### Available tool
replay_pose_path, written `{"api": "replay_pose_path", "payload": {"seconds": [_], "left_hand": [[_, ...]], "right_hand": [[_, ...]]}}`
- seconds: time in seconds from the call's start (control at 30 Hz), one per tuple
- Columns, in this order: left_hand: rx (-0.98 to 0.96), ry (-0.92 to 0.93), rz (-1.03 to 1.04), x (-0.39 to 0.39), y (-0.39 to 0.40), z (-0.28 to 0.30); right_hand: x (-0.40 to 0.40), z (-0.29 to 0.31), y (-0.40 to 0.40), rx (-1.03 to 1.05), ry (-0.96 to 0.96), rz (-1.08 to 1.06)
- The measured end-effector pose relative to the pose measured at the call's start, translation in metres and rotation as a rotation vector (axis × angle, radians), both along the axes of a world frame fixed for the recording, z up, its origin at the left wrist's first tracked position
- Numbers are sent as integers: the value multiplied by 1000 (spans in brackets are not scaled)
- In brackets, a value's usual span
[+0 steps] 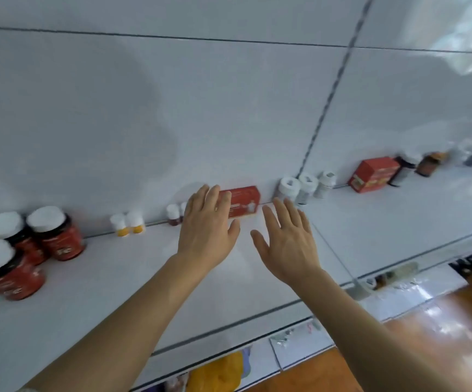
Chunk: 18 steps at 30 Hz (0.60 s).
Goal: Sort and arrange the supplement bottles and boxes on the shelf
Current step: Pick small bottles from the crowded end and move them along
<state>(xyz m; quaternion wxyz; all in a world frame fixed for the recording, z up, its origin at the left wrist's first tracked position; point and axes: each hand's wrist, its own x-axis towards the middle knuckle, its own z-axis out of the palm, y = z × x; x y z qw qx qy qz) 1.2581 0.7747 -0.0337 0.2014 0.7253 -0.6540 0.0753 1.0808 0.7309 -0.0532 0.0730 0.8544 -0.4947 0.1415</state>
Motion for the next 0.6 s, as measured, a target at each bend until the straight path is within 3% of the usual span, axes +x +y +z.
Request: {"api": "replay_pose_path", "payload": {"seconds": [0.6], "left_hand": [[51,8,-377,-366,-143,19]], "right_hand": [[-374,26,-65,140,-26,-452]]}}
